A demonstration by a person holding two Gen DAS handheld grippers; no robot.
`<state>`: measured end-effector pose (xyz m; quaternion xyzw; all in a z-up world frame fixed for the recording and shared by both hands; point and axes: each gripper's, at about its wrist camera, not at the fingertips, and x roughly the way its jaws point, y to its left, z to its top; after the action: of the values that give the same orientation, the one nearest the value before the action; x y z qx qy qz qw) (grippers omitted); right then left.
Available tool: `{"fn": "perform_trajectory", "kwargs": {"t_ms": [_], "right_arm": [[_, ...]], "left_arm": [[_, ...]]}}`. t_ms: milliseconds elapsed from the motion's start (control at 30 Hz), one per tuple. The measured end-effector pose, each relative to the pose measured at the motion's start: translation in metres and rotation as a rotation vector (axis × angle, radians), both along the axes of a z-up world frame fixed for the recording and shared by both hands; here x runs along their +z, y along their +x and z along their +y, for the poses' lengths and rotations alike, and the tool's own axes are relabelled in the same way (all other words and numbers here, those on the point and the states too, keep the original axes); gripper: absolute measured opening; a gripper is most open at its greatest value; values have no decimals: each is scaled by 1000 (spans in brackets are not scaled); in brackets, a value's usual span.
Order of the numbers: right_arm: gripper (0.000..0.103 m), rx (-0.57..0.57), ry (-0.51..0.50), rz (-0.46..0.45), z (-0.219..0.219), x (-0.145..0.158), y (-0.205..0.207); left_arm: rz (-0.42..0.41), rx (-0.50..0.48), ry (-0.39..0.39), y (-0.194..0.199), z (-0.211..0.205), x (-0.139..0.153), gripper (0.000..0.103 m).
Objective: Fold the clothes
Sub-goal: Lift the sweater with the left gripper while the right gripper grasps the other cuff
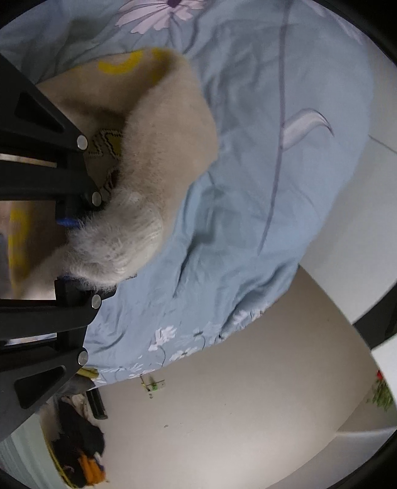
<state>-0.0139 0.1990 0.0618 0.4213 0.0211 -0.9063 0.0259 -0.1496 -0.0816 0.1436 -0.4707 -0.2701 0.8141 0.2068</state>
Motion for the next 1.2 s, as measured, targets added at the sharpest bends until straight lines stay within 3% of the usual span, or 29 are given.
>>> {"fn": "perform_trajectory", "kwargs": {"t_ms": [200,333,533,633,800,900,1067,1133,1200], "right_arm": [[9,-94,68,206,37,91,15],[9,-159,140,385,60,174,38],[9,-232,263,620,74,281,96],[9,-249,296,693,79,312,139],[9,-216,298,713,81,334,202],[9,-184,282,724,81,345,233],[9,-160,182,734,104,372,260],[9,-169,145,685,120,373,252],[9,-195,95,573,145,356,234]], "left_arm": [[198,-69,47,24,35,82,22],[352,-125,76,50,59,152,22],[578,-230,114,119,92,244,22],[654,-287,108,157,101,269,22],[766,-377,85,217,112,311,23],[792,-440,85,238,115,331,23],[663,-542,115,215,143,355,23],[580,-573,94,197,163,343,23],[458,-611,48,159,198,309,23]]}}
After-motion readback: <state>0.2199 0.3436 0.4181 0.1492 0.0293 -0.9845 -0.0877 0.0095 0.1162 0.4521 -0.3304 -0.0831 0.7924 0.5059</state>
